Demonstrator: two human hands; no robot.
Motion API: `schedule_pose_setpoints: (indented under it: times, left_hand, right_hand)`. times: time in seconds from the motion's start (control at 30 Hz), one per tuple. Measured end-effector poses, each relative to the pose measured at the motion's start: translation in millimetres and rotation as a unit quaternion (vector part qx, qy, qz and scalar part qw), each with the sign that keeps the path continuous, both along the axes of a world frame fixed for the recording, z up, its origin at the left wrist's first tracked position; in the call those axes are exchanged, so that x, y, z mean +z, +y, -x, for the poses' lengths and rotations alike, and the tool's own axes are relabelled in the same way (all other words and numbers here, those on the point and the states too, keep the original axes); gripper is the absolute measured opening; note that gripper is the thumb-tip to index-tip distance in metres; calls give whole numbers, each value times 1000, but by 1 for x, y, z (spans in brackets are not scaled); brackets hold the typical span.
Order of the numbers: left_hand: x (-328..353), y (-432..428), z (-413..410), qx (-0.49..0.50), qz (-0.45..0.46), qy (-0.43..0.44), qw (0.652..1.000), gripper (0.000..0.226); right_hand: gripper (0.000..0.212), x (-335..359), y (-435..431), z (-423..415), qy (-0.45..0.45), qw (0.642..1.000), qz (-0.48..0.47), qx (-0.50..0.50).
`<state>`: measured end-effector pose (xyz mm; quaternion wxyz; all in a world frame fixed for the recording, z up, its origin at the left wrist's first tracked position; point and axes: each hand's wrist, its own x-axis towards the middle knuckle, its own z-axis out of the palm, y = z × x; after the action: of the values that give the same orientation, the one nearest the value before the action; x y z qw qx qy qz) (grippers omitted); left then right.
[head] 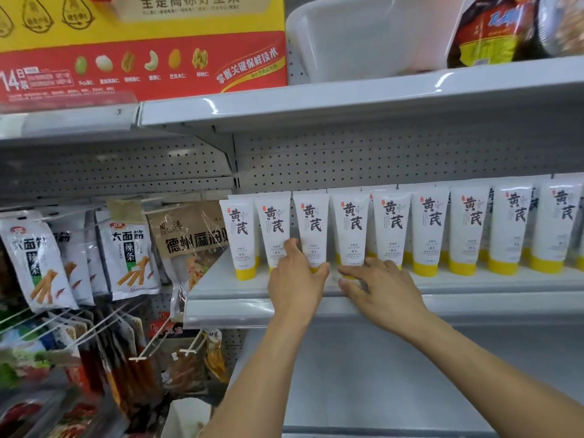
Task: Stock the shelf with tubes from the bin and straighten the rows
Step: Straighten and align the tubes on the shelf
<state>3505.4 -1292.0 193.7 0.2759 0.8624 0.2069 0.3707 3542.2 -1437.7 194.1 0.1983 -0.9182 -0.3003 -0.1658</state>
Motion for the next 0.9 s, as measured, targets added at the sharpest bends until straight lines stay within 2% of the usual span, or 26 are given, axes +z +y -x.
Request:
schedule_pose_setpoints:
  times: [0.33,0.9]
  left_hand:
    - [0,-5,-9,55,10,-14,998,59]
    - [-2,0,-9,14,0,-32,999,50]
  right_hand:
    - [40,0,-4,-14,10,999,3,38]
    - [41,-1,-6,-12,2,999,15,37]
